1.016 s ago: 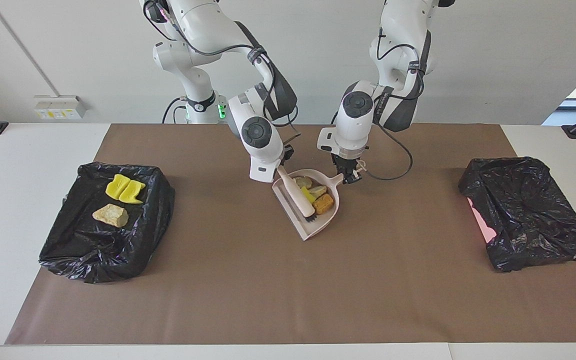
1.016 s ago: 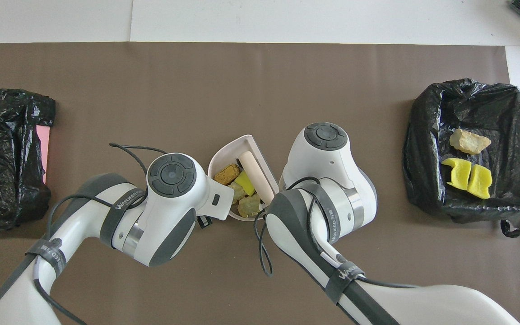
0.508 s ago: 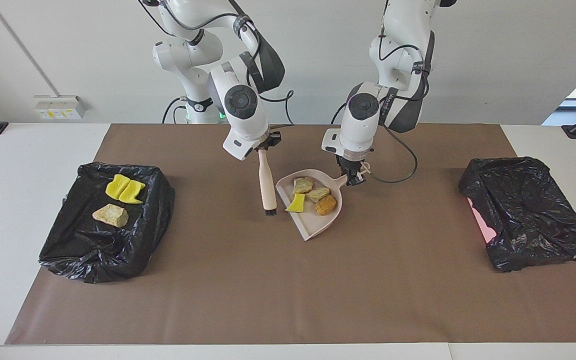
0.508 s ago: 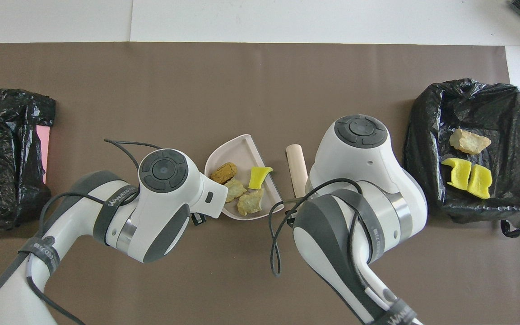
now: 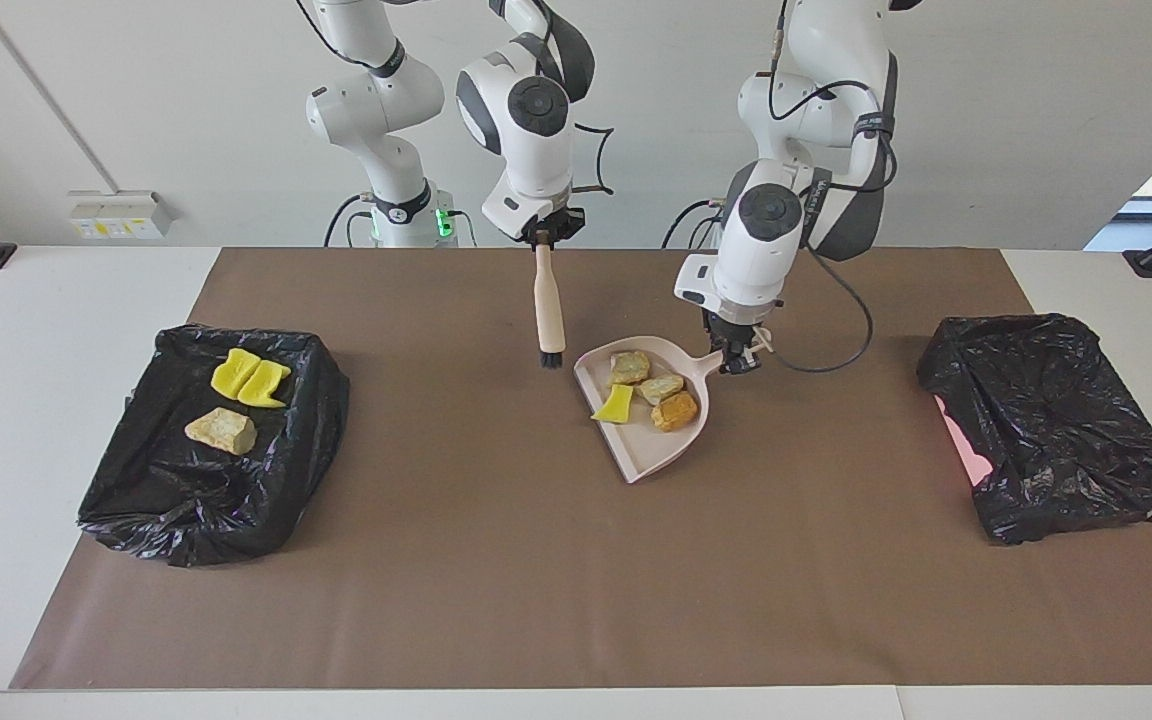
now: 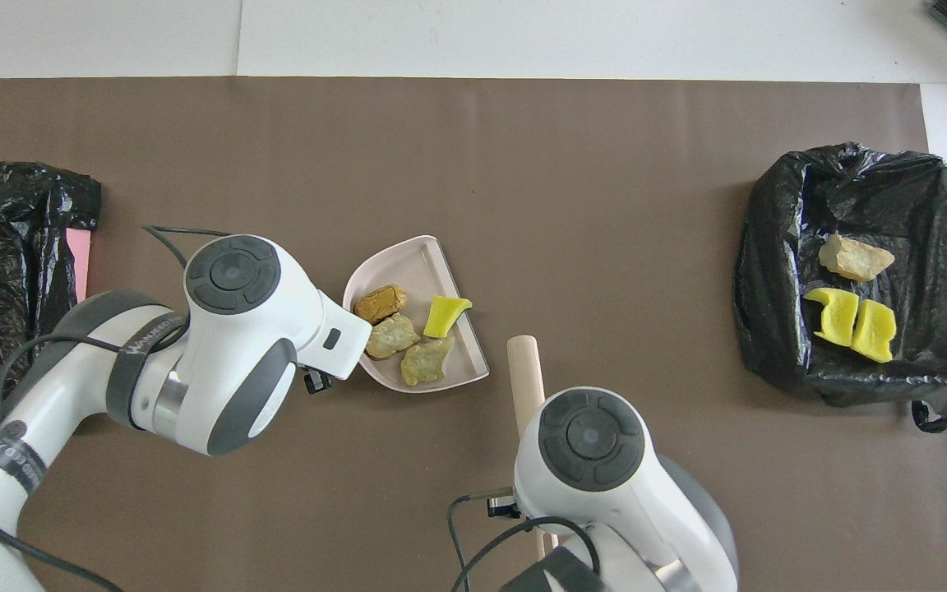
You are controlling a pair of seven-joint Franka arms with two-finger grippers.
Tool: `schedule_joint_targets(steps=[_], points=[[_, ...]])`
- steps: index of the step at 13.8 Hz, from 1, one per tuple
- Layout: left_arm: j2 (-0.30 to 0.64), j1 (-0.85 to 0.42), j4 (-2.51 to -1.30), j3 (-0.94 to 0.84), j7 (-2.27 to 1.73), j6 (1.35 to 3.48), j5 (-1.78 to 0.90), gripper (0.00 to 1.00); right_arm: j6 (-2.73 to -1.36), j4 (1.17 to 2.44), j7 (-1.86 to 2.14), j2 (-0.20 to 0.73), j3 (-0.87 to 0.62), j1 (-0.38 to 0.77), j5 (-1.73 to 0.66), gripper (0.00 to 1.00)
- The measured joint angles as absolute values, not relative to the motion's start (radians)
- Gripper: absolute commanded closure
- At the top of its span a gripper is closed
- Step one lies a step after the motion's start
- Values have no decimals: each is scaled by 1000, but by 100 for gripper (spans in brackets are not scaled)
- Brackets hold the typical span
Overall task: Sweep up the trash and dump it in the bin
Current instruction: 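Carry the full dustpan to the black bag with the left gripper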
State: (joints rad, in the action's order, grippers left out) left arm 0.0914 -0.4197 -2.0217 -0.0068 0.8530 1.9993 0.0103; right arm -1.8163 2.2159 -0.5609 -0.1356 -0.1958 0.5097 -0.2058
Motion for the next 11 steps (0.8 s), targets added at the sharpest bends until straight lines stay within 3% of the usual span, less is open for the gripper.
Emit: schedule_joint_targets(steps=[6,10,11], points=[[-52,-130,-1949,9,1170,1888,11,100,-2048,2367,-725,-136,-198,653,-234,100],[-65,77,-1871,14,1323,1838,11,100,-2106,2390,-754,-85,-197,677,-271,100],[-63,128,-1862,14,1337,1838,11,100,-2107,2392,-752,-77,-197,676,-273,91]])
